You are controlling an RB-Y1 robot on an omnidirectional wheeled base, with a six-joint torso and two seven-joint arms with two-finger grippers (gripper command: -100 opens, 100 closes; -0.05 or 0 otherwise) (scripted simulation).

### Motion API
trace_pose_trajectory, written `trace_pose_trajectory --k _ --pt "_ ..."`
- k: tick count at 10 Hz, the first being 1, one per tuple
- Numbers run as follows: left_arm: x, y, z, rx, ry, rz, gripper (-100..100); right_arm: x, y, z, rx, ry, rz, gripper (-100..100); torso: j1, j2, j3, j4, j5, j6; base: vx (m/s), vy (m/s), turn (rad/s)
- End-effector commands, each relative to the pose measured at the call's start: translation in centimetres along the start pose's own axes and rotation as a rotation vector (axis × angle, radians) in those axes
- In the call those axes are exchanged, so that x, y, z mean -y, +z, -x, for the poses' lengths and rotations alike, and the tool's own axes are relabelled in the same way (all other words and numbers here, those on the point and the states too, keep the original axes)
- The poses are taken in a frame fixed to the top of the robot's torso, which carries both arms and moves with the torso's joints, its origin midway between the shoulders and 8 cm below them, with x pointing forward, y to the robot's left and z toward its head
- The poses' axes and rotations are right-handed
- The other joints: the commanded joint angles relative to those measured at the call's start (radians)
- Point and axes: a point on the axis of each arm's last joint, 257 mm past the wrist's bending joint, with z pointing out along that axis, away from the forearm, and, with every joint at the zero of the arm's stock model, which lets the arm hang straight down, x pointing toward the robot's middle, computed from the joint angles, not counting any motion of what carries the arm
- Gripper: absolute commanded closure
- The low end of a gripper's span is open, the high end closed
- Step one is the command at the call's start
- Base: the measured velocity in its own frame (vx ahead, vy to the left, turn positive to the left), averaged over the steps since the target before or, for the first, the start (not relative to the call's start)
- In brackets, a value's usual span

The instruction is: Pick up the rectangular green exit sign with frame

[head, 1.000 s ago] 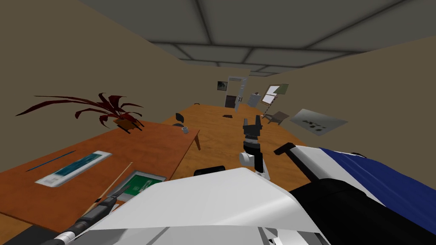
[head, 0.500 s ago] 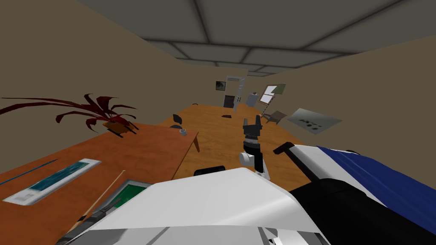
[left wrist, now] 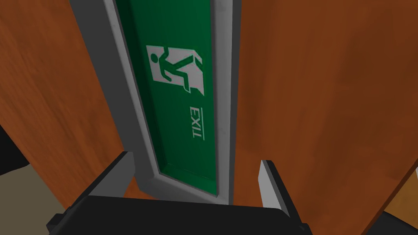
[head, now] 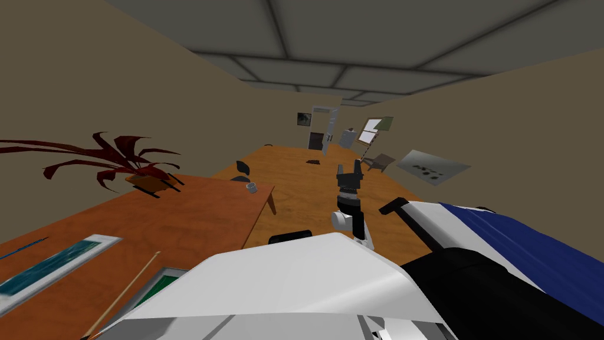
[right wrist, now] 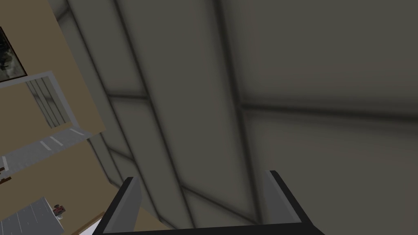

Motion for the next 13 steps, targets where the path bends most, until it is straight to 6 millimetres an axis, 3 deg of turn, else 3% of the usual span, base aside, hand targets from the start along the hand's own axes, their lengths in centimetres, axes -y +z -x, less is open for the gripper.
trace_pose_trajectory --k 1,5,7,8,9,10,11,12,13 --pt "-0.6 0.0 0.0 -0.003 -0.003 0.007 -100 0.0 0.0 0.0 0.000 0.000 0.000 0 0.000 0.000 0.000 0.000 0.000 0.000 0.019 0.005 0.001" --pt "-4.3 -0.4 -1.7 -0.041 -0.039 0.093 -100 0.0 0.0 0.0 0.000 0.000 0.000 0 0.000 0.003 0.002 0.001 0.000 0.000 0.045 0.014 -0.015" --pt "-4.3 -0.4 -1.7 -0.041 -0.039 0.093 -100 0.0 0.0 0.0 0.000 0.000 0.000 0 -0.001 0.003 0.002 0.001 0.000 0.000 0.033 0.010 0.000" --pt "-5.8 -0.4 -2.8 -0.062 -0.054 0.126 -100 0.0 0.0 0.0 0.000 0.000 0.000 0 -0.001 0.004 0.003 0.001 0.000 0.000 0.030 0.008 -0.009" --pt "-4.9 -0.4 -1.9 -0.050 -0.047 0.111 -100 0.0 0.0 0.0 0.000 0.000 0.000 0 -0.001 0.004 0.003 0.001 0.000 0.000 0.018 0.004 -0.003" --pt "-5.0 -0.4 -2.0 -0.054 -0.048 0.113 0 0.0 0.0 0.0 0.000 0.000 0.000 0 -0.001 0.005 0.003 0.001 0.000 0.000 0.000 0.000 0.000" --pt "-4.4 0.2 -1.5 -0.049 -0.039 0.111 -100 0.0 0.0 0.0 0.000 0.000 0.000 0 -0.001 0.006 0.003 0.001 0.000 0.000 -0.015 -0.001 0.028" --pt "-3.5 0.7 -0.9 -0.041 -0.045 0.097 -100 0.0 0.0 0.0 0.000 0.000 0.000 0 -0.001 0.007 0.004 0.002 0.000 0.000 -0.036 -0.005 0.048" --pt "-3.8 0.7 -1.0 -0.047 -0.031 0.110 -100 0.0 0.0 0.0 0.000 0.000 0.000 0 -0.002 0.008 0.005 0.002 0.000 0.000 -0.031 -0.007 0.010"
